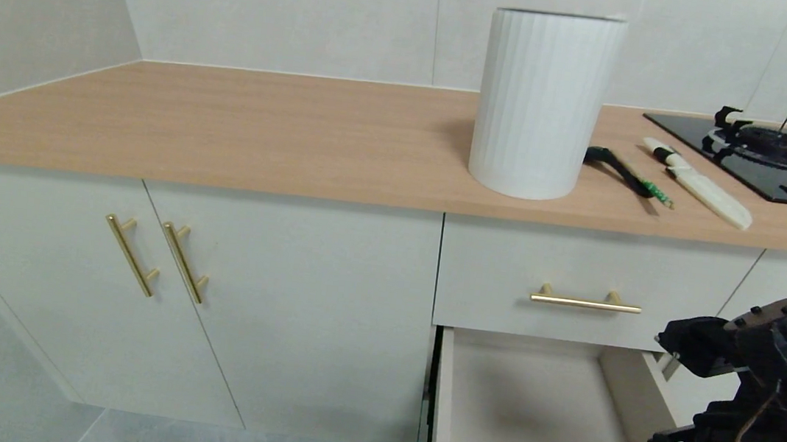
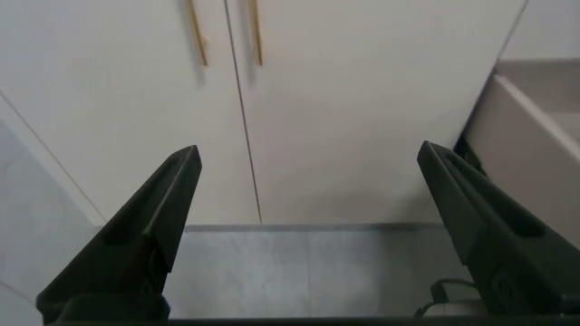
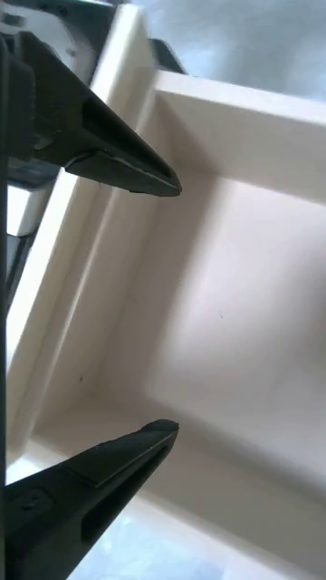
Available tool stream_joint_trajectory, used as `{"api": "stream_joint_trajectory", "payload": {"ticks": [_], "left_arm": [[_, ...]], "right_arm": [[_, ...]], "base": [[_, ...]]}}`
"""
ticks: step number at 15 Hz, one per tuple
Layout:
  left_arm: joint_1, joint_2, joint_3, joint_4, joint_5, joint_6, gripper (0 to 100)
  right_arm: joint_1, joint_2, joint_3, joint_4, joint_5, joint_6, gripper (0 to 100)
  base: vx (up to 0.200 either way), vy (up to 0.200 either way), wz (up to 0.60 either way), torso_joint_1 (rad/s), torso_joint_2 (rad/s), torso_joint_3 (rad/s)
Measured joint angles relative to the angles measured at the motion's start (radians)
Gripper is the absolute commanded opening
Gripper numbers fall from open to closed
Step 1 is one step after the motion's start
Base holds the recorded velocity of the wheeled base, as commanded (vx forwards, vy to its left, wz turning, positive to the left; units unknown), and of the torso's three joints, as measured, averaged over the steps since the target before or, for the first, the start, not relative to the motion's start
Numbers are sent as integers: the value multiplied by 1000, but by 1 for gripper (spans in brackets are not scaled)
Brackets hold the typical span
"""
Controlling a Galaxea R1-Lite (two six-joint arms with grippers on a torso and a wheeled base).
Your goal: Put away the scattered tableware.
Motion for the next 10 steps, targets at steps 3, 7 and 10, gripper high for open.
{"api": "stream_joint_trajectory", "payload": {"ticks": [3, 7, 10], "left_arm": [[0, 0, 0, 0, 0, 0, 100], [0, 0, 0, 0, 0, 0, 100], [0, 0, 0, 0, 0, 0, 100]], "right_arm": [[-1, -1, 2, 1, 0, -1, 100], [-1, -1, 2, 0, -4, -9, 100], [-4, -19, -14, -5, -11, -31, 100]], "base": [[0, 0, 0, 190, -491, -266], [0, 0, 0, 185, -339, -200], [0, 0, 0, 23, -45, -31]]}}
